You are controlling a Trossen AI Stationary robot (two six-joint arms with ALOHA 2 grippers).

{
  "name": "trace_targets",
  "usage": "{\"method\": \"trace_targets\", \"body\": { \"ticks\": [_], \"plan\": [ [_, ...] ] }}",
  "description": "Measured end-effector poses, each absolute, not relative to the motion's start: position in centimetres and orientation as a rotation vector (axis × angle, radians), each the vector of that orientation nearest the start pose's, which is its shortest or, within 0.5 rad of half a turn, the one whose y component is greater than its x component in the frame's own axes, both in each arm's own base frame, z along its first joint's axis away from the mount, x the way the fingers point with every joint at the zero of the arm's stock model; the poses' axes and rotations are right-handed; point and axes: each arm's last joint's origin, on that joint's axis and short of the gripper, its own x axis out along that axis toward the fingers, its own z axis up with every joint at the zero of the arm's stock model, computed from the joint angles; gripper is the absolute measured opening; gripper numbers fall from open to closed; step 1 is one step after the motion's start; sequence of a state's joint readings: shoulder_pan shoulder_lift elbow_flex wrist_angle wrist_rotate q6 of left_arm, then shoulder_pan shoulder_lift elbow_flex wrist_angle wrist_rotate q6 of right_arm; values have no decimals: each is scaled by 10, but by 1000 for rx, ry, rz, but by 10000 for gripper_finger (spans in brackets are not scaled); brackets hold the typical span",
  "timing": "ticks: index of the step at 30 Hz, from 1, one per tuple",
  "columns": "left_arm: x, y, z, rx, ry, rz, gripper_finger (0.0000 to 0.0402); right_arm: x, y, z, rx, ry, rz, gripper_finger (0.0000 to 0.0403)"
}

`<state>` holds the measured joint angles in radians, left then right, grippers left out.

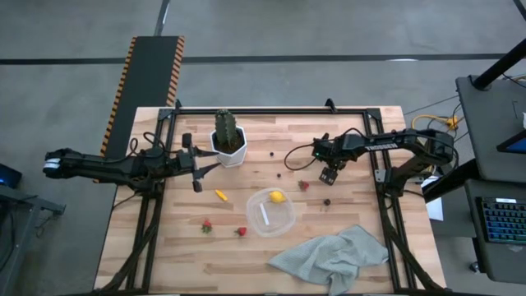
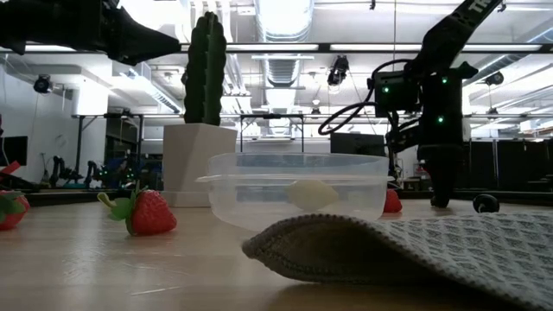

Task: Pick and placing Produce into tupperware
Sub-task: Put the blackberry into the transparent container

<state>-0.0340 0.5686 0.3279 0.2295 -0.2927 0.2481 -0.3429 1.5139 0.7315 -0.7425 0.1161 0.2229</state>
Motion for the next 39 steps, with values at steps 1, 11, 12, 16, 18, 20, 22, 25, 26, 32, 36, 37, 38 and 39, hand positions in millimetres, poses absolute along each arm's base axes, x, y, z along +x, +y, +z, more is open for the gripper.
{"method": "trace_targets", "body": {
  "ticks": [1, 11, 12, 16, 18, 20, 22, 25, 26, 32, 36, 37, 38, 39],
  "plan": [
    [145, 3, 244, 249, 44, 256, 135, 211, -79, 140, 349, 1483, -534, 241],
    [145, 3, 244, 248, 43, 256, 135, 211, -83, 140, 371, 1474, -514, 215],
    [145, 3, 245, 248, 42, 256, 135, 211, -83, 140, 371, 1474, -514, 213],
    [145, 3, 245, 248, 41, 257, 135, 211, -83, 140, 368, 1472, -511, 201],
    [145, 3, 245, 248, 41, 257, 135, 211, -83, 140, 356, 1470, -499, 194],
    [145, 3, 245, 248, 41, 257, 135, 212, -83, 140, 346, 1465, -493, 186],
    [145, 3, 245, 248, 41, 256, 135, 212, -83, 140, 341, 1461, -493, 179],
    [145, 3, 245, 248, 41, 257, 135, 213, -84, 140, 333, 1457, -491, 167],
    [145, 3, 245, 248, 41, 256, 135, 213, -84, 140, 331, 1456, -491, 163],
    [145, 3, 245, 248, 42, 256, 135, 213, -84, 140, 323, 1456, -488, 137],
    [145, 3, 245, 248, 42, 256, 135, 213, -84, 140, 325, 1457, -466, 121],
    [145, 3, 245, 248, 42, 256, 135, 213, -84, 140, 328, 1458, -466, 118],
    [145, 3, 244, 249, 43, 256, 135, 213, -85, 140, 326, 1459, -464, 116],
    [145, 3, 244, 249, 43, 256, 135, 213, -85, 140, 326, 1459, -462, 114]
  ]
}}
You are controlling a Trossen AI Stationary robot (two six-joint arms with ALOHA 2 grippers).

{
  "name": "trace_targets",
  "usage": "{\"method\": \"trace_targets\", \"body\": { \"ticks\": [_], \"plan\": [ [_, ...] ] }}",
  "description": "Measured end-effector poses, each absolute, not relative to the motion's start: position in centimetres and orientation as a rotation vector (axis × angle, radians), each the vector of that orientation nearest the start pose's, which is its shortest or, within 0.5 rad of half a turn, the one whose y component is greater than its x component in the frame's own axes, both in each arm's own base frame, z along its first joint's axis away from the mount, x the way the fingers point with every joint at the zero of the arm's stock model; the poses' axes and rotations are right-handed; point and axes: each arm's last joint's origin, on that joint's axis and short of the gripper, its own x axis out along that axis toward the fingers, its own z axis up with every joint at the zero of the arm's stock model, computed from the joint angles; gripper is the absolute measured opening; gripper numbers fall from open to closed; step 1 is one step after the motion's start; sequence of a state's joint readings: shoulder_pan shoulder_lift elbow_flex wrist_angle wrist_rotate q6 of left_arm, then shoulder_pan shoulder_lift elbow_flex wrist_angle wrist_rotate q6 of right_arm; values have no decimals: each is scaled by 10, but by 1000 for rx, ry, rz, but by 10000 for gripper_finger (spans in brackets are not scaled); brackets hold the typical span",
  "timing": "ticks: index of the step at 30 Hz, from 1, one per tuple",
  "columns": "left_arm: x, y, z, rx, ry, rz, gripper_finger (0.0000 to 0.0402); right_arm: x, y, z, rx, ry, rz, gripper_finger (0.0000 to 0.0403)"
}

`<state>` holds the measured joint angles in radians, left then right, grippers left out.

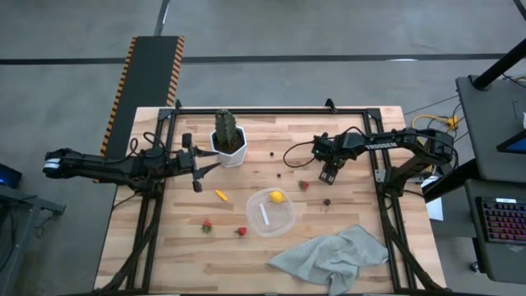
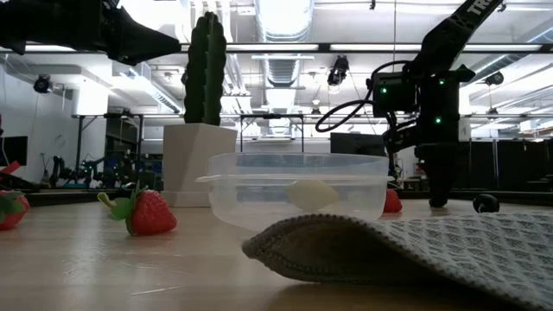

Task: Pick and placing Produce into tupperware
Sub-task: Put the blackberry into the transparent container

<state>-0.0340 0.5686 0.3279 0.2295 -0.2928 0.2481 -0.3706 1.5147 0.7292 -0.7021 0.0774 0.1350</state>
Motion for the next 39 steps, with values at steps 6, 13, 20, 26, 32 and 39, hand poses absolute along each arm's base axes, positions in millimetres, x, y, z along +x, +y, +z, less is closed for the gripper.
{"method": "trace_targets", "body": {
  "ticks": [6, 13, 20, 26, 32, 39],
  "plan": [
    [145, 3, 244, 249, 44, 256, 135, 212, -85, 140, 332, 1460, -459, 104],
    [145, 3, 244, 249, 43, 256, 135, 212, -85, 140, 330, 1462, -456, 84],
    [145, 3, 244, 249, 43, 256, 135, 212, -85, 140, 336, 1462, -448, 83],
    [145, 3, 244, 249, 43, 256, 135, 213, -84, 142, 360, 1464, -423, 81],
    [145, 3, 244, 249, 43, 256, 135, 216, -85, 151, 367, 1442, -409, 81],
    [145, 3, 245, 249, 42, 256, 135, 224, -76, 182, 377, 1342, -354, 81]
  ]
}}
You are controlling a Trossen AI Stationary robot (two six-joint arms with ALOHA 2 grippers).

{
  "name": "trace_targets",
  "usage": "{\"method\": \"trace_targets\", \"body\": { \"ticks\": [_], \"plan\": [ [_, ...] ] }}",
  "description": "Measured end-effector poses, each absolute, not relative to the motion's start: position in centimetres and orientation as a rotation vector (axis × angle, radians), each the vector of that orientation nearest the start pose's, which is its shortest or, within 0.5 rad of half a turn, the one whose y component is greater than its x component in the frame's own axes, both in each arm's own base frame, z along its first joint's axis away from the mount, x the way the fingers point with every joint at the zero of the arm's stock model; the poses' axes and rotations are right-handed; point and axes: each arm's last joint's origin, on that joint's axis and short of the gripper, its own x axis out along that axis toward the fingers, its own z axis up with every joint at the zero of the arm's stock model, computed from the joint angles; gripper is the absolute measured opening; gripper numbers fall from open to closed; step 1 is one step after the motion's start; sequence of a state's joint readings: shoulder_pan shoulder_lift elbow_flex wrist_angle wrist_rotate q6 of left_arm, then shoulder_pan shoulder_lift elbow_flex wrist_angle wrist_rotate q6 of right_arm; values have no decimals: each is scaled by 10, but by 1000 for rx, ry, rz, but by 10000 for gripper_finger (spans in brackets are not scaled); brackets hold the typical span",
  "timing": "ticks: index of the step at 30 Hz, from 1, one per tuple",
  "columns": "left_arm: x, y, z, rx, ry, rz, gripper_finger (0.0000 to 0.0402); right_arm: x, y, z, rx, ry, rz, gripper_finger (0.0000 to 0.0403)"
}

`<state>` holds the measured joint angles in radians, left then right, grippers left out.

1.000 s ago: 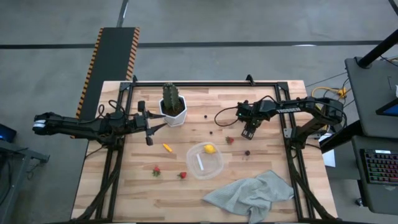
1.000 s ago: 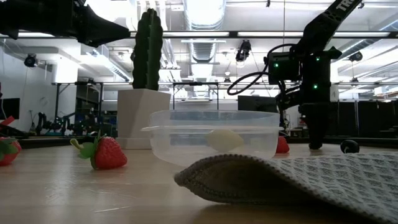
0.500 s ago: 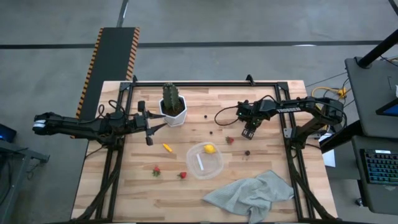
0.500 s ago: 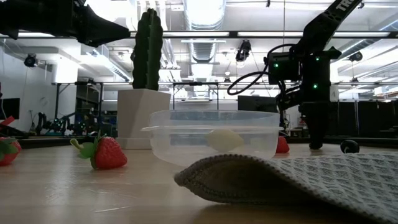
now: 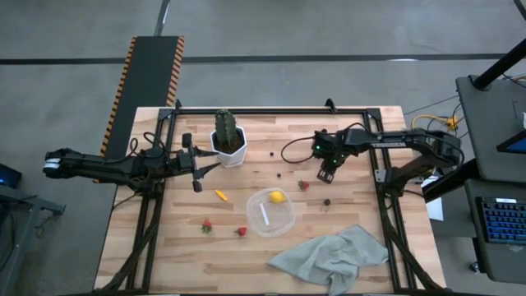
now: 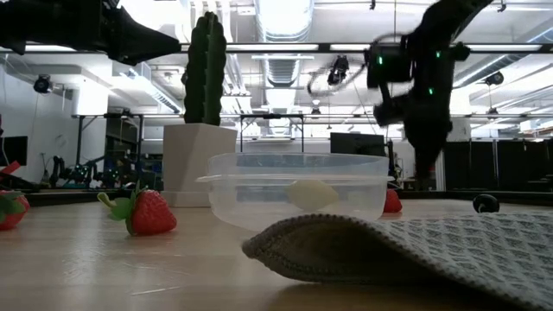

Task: Pick and placing Produce into tupperware
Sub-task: Put the blackberry into the transparent container

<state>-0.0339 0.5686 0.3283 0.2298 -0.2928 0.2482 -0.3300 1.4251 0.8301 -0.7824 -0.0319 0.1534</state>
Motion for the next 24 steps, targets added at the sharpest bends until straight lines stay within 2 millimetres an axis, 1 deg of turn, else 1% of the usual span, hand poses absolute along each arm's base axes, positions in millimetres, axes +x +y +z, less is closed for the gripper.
{"method": "trace_targets", "body": {
  "ticks": [4, 8, 11, 13, 15, 18, 21, 24],
  "plan": [
    [145, 3, 245, 249, 42, 256, 135, 233, -63, 210, 369, 1228, -305, 81],
    [145, 3, 245, 248, 42, 256, 135, 246, -44, 236, 325, 1136, -236, 80],
    [145, 3, 245, 248, 42, 256, 135, 260, -28, 250, 295, 1088, -186, 80],
    [145, 3, 245, 248, 42, 256, 135, 271, -17, 255, 267, 1077, -150, 79],
    [145, 3, 245, 248, 43, 256, 135, 283, -6, 259, 237, 1065, -121, 79],
    [145, 3, 245, 248, 42, 256, 135, 303, 9, 259, 209, 1049, -75, 79],
    [145, 3, 245, 248, 40, 257, 135, 321, 22, 251, 182, 1071, -39, 79],
    [145, 3, 245, 247, 38, 257, 135, 336, 33, 238, 155, 1112, -17, 79]
  ]
}}
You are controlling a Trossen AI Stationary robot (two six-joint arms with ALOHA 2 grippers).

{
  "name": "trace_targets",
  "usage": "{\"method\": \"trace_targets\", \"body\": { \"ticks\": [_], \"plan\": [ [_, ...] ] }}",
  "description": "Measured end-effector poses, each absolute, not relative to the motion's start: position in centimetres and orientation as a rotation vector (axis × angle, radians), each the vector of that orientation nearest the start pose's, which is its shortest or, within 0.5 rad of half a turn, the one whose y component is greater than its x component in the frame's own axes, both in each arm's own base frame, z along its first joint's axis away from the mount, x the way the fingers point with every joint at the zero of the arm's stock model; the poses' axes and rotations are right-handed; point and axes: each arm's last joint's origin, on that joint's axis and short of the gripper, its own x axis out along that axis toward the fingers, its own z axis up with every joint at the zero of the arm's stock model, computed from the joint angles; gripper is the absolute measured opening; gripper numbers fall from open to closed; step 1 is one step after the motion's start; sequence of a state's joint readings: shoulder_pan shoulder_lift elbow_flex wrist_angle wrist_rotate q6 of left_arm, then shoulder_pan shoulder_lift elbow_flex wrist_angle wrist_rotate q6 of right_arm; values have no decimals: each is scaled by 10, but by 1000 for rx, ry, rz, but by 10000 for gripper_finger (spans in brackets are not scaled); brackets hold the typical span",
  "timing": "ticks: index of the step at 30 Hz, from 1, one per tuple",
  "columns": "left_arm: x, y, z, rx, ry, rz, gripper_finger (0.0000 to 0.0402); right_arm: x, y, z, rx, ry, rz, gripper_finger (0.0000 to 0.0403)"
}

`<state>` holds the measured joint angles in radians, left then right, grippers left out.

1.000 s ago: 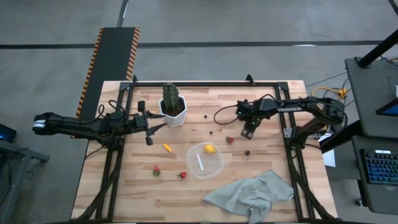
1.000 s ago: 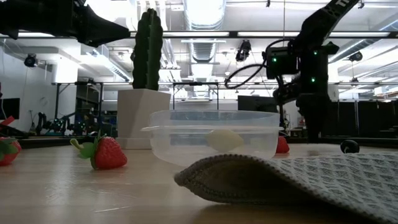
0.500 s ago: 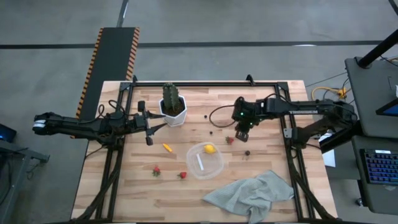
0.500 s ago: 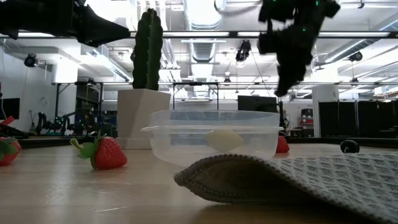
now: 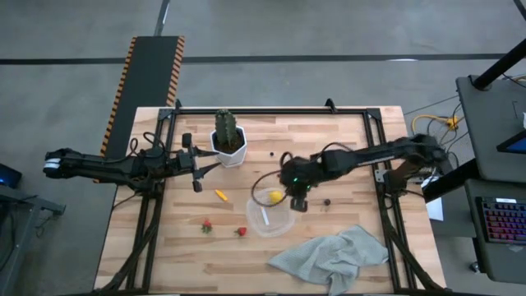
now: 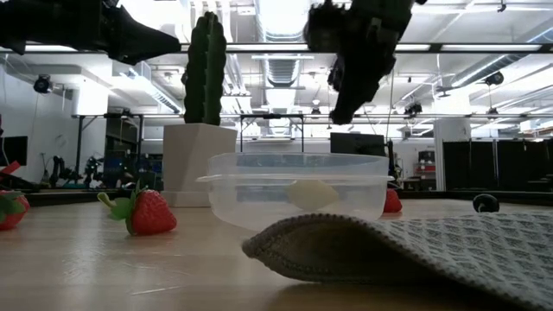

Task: Pick and placing Produce into tupperware
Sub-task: Put the blackberry into the transparent container

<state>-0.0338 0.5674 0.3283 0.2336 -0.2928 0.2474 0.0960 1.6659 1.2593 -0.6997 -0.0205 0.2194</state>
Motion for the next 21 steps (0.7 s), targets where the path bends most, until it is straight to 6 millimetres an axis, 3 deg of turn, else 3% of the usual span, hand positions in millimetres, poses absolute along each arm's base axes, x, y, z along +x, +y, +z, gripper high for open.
{"method": "trace_targets", "body": {
  "ticks": [10, 21],
  "plan": [
    [145, 3, 245, 244, 41, 256, 135, 369, 60, 210, 113, 1184, 35, 79],
    [145, 3, 245, 244, 42, 256, 135, 377, 64, 185, 95, 1242, 37, 79]
  ]
}}
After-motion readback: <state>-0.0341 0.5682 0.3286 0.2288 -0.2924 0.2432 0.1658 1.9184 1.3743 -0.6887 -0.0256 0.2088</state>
